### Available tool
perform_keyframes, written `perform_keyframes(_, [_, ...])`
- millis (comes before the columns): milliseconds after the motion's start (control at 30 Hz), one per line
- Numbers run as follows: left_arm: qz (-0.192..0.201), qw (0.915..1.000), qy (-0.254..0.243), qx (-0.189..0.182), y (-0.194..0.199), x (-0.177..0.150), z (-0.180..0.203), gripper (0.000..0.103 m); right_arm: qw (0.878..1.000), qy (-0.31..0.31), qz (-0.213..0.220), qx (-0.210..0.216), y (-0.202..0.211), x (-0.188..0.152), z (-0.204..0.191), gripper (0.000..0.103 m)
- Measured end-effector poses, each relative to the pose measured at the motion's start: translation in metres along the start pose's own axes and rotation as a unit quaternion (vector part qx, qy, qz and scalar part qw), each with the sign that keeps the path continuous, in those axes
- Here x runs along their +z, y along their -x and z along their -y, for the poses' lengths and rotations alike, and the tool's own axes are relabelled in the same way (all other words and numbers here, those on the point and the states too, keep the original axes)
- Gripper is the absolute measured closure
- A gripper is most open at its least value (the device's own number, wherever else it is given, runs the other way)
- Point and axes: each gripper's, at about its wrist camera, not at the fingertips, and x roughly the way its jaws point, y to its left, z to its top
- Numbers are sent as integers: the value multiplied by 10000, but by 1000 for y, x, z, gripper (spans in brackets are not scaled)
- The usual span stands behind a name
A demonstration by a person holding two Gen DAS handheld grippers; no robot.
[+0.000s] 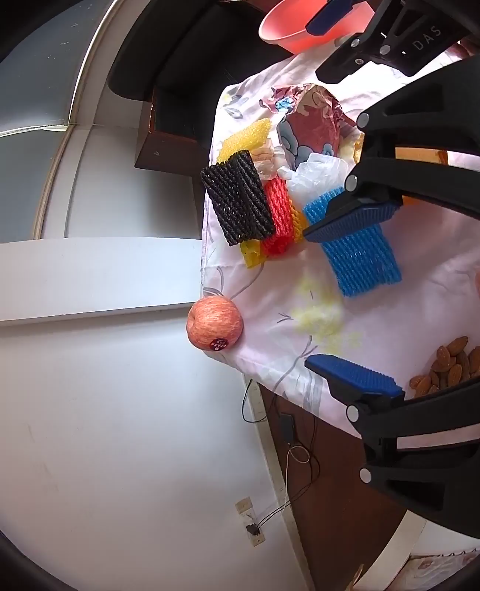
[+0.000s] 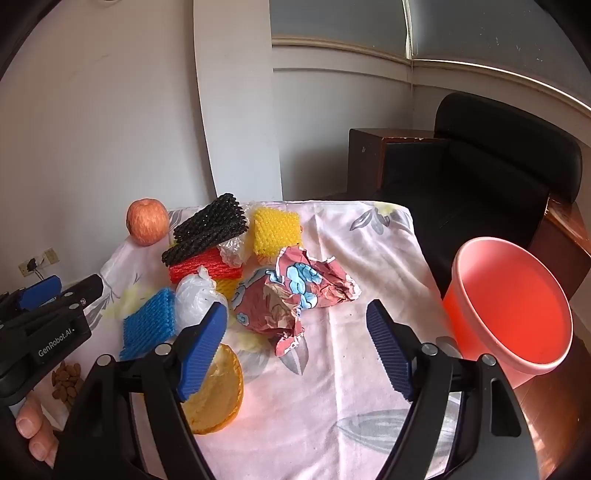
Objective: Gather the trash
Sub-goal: 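Move the right tool toward the crumpled colourful wrapper on the table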
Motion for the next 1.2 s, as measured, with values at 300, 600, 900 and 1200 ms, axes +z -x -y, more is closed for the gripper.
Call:
perform_keyframes(300, [25, 9999, -112, 58, 5, -1, 0, 40, 9999, -82, -104, -12, -1, -5, 3, 25])
perform_keyframes(600, [14, 10000, 30, -30, 2, -2, -4, 40, 9997, -73, -219, 53, -3, -4, 1, 25])
perform_keyframes(900, [57, 9999, 88, -30, 3, -1, -7, 40, 9998, 143, -84, 106, 1, -5, -6, 25])
perform_keyframes(1200, [74, 9999, 50, -83, 4, -3, -6, 40, 9998, 67, 67, 154, 8, -5, -4, 25])
